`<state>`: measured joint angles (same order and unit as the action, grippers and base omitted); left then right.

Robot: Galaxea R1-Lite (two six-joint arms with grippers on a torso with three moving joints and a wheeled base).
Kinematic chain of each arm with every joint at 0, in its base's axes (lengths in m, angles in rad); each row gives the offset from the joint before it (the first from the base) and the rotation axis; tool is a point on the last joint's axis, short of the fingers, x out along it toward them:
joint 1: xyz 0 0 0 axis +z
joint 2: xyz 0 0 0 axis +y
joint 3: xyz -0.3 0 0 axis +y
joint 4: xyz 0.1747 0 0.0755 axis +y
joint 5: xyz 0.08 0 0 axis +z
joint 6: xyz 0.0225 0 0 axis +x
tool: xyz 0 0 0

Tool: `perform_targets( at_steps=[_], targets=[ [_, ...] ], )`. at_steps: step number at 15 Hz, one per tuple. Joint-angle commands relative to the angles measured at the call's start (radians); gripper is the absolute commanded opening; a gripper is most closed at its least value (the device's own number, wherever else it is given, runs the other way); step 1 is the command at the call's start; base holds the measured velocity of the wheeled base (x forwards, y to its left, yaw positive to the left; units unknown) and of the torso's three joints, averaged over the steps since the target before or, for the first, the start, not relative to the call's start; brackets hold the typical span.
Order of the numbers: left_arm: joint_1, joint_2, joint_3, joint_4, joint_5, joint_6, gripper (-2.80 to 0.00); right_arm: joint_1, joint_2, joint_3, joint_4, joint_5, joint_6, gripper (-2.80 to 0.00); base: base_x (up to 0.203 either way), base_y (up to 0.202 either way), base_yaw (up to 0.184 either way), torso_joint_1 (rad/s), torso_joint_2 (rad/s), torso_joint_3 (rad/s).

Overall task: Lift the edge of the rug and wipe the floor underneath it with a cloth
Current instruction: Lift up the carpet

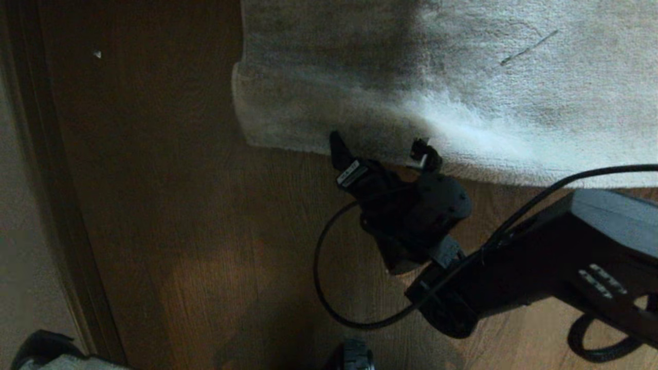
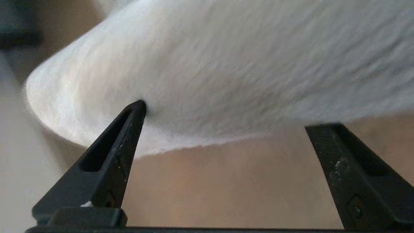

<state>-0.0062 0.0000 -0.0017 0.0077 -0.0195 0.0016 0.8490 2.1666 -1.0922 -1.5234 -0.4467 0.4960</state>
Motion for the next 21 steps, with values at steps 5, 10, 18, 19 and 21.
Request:
perform_targets(
  at_steps=[5, 10, 18, 19, 21],
  targets=[
    [0.0, 0.0, 0.0, 0.0, 0.0, 0.0, -2.8, 0.084, -0.07, 0.117, -0.047, -0.009, -0.001, 0.0, 0.0, 0.0, 0.0, 0.0, 0.0, 0.0],
    [0.0, 0.0, 0.0, 0.0, 0.0, 0.0, -2.8, 0.05, -0.038, 0.068, -0.047, -0.046, 0.072, 0.0, 0.0, 0.0, 0.0, 0.0, 0.0, 0.0],
    [0.0, 0.0, 0.0, 0.0, 0.0, 0.0, -2.8, 0.018, 0.041, -0.052, -0.047, -0.045, 0.166, 0.0, 0.0, 0.0, 0.0, 0.0, 0.0, 0.0],
    [0.0, 0.0, 0.0, 0.0, 0.0, 0.0, -2.8, 0.018, 0.053, -0.07, -0.047, -0.044, 0.182, 0.0, 0.0, 0.0, 0.0, 0.0, 0.0, 0.0],
    [0.0, 0.0, 0.0, 0.0, 0.0, 0.0, -2.8, 0.018, 0.079, -0.115, -0.047, -0.044, 0.203, 0.0, 0.0, 0.0, 0.0, 0.0, 0.0, 0.0]
  ],
)
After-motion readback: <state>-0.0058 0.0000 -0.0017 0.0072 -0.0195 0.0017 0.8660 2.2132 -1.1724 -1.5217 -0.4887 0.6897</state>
